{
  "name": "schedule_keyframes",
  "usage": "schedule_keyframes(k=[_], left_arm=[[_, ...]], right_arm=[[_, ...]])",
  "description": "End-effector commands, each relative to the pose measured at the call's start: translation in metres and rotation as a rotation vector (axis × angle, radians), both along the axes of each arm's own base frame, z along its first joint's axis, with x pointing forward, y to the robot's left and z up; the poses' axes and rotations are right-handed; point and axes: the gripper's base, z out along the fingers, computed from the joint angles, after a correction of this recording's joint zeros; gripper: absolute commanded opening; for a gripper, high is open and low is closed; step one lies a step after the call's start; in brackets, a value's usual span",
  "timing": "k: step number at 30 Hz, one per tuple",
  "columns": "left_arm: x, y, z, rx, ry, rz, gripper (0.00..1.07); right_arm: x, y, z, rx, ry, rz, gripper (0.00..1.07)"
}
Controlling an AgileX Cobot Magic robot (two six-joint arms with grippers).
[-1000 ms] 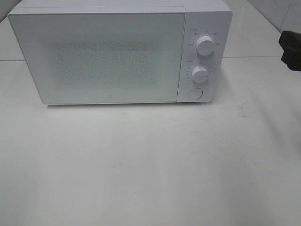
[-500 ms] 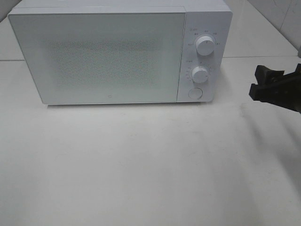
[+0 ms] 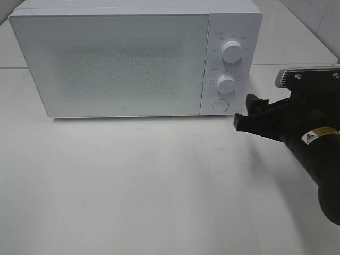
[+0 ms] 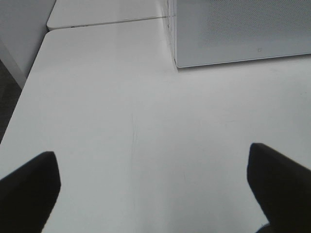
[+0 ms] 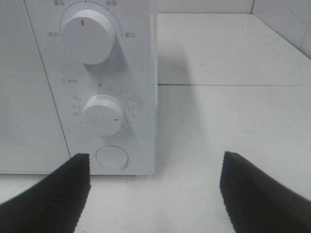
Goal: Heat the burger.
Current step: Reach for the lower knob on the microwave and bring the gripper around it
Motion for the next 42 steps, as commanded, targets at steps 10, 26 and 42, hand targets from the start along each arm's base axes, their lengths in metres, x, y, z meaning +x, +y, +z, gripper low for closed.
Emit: schedule_keyframes(k=[10,26,42], left_arm=[[-0.002,0.0,0.0,-0.001,-0.024,0.004,0.98],[-0.002,0.0,0.0,-0.001,-0.024,0.004,0.98],[-0.002,0.0,0.0,-0.001,-0.024,0.004,0.98]], right_arm=[[0.012,0.032,0.017,-0.042,-0.169,-0.057,0.74],[0.038,0.057,0.007,-0.038,-0.17,-0.079,0.77],[0.077,0.051,-0.011,0.02,-0.152,-0.137,0.76]])
